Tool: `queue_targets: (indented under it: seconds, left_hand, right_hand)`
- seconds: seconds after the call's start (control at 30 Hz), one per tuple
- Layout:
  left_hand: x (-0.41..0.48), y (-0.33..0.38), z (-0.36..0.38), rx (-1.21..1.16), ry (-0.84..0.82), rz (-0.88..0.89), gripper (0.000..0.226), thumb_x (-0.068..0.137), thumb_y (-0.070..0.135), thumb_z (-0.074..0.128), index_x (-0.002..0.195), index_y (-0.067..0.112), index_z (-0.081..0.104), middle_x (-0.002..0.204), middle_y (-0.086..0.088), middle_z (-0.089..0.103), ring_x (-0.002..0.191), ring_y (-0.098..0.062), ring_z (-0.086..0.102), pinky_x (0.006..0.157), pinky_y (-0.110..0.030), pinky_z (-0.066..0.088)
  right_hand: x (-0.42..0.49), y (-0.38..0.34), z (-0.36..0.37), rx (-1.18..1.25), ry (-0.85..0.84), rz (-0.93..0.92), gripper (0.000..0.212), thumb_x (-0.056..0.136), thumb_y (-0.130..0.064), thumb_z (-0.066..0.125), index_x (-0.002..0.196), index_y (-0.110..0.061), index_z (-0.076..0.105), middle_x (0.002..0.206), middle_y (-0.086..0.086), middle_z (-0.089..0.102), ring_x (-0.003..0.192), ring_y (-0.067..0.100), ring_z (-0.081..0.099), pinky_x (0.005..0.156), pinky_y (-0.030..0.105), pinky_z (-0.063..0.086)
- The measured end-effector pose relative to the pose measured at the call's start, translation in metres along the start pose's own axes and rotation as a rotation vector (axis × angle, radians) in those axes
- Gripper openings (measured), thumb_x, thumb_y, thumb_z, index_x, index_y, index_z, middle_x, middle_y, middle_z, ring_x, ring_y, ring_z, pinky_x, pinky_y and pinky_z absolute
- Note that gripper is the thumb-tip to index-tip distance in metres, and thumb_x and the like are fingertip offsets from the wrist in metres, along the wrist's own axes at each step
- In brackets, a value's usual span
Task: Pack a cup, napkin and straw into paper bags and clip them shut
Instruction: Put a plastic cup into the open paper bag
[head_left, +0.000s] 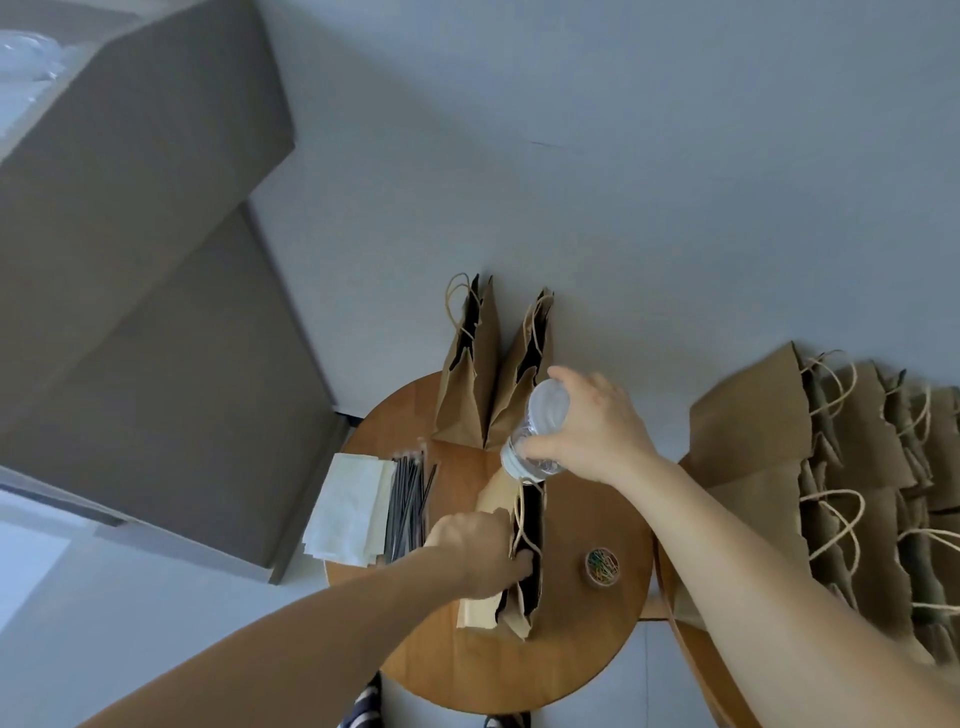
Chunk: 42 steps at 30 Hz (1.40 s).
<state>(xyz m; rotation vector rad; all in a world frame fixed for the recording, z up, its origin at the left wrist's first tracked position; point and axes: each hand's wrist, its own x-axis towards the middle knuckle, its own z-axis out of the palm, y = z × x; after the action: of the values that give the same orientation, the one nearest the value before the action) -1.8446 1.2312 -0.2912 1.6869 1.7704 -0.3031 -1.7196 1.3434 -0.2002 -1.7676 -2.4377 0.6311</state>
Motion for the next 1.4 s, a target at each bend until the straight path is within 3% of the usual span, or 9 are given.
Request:
queue_targets:
  seconds: [0.17,0.43,0.57,0.63,0.77,0.87,1.07,1.23,1.4]
  left_hand:
    - [0.014,-0.003,0.000,-0.255,0.069,-0.210,0.032,0.095,0.035,0.043,0.097,0.013,0.065,0.091,-0.007,0.068,0.083,-0.026,0.068,0.076,-0.037,0.059]
    - [0.028,-0.010,-0.008,-0.670,-0.024,-0.398,0.022,0.101,0.020,0.045,0.099,0.005,0.061,0.080,-0.015,0.074,0.064,-0.024,0.074,0.058,-0.028,0.061]
    - [0.027,-0.002,-0.008,-0.732,0.092,-0.322,0.029,0.100,0.014,0.046,0.072,0.019,0.042,0.071,-0.009,0.063,0.055,-0.018,0.067,0.041,-0.023,0.052]
    - [0.028,0.004,-0.008,-0.723,0.081,-0.303,0.031,0.100,0.014,0.046,0.069,0.013,0.045,0.067,-0.009,0.063,0.060,-0.016,0.068,0.039,-0.022,0.048]
    - [0.028,0.001,-0.011,-0.702,-0.010,-0.287,0.023,0.099,0.015,0.045,0.082,0.004,0.054,0.052,-0.009,0.067,0.057,-0.022,0.072,0.058,-0.027,0.060]
    - [0.024,-0.012,-0.011,-0.648,-0.024,-0.303,0.009,0.098,0.012,0.056,0.102,0.004,0.055,0.076,-0.010,0.074,0.073,-0.027,0.075,0.073,-0.036,0.062]
    - [0.018,-0.014,0.004,-0.539,0.004,-0.240,0.013,0.100,0.016,0.048,0.103,0.007,0.056,0.083,-0.011,0.071,0.065,-0.022,0.073,0.063,-0.033,0.062]
    - [0.018,-0.030,0.010,-0.388,0.111,-0.247,0.023,0.099,0.020,0.052,0.120,0.012,0.055,0.101,-0.006,0.067,0.087,-0.022,0.070,0.077,-0.035,0.062]
    - [0.017,-0.043,0.011,-0.412,0.098,-0.289,0.028,0.098,0.016,0.051,0.126,0.016,0.049,0.095,-0.004,0.066,0.076,-0.023,0.073,0.061,-0.036,0.063]
  right_hand:
    - [0.000,0.004,-0.004,-0.038,-0.021,-0.055,0.096,0.064,-0.050,0.075,0.147,-0.032,0.029,0.139,0.002,0.041,0.124,0.028,0.039,0.079,0.035,0.037]
    - [-0.019,0.011,-0.009,-0.142,-0.134,-0.305,0.093,0.070,-0.050,0.075,0.147,-0.032,0.027,0.145,-0.002,0.034,0.132,0.023,0.032,0.095,0.036,0.043]
    - [-0.025,0.018,-0.013,-0.208,-0.146,-0.394,0.091,0.068,-0.053,0.075,0.144,-0.035,0.028,0.141,-0.006,0.035,0.126,0.018,0.035,0.089,0.030,0.042]
    - [-0.028,0.022,-0.010,-0.201,-0.147,-0.409,0.090,0.066,-0.054,0.074,0.143,-0.036,0.029,0.139,-0.008,0.035,0.125,0.018,0.036,0.088,0.030,0.042]
    - [-0.035,0.033,0.005,-0.249,-0.211,-0.325,0.090,0.067,-0.057,0.072,0.142,-0.036,0.026,0.142,-0.007,0.036,0.125,0.019,0.038,0.091,0.032,0.047]
    - [-0.040,0.041,0.023,-0.389,-0.283,-0.268,0.090,0.070,-0.059,0.070,0.144,-0.033,0.026,0.145,0.000,0.036,0.130,0.025,0.037,0.098,0.038,0.046]
    - [-0.033,0.022,0.081,-0.605,-0.326,-0.255,0.089,0.067,-0.064,0.071,0.137,-0.022,0.035,0.130,0.013,0.051,0.118,0.035,0.052,0.102,0.046,0.038]
    - [-0.019,0.023,0.135,-0.446,-0.429,-0.047,0.091,0.072,-0.053,0.077,0.140,-0.021,0.025,0.134,0.015,0.039,0.123,0.037,0.044,0.092,0.043,0.049]
    - [-0.004,0.025,0.181,-0.486,-0.481,-0.038,0.082,0.081,-0.035,0.073,0.144,-0.017,0.023,0.139,0.018,0.032,0.126,0.039,0.039,0.093,0.045,0.049]
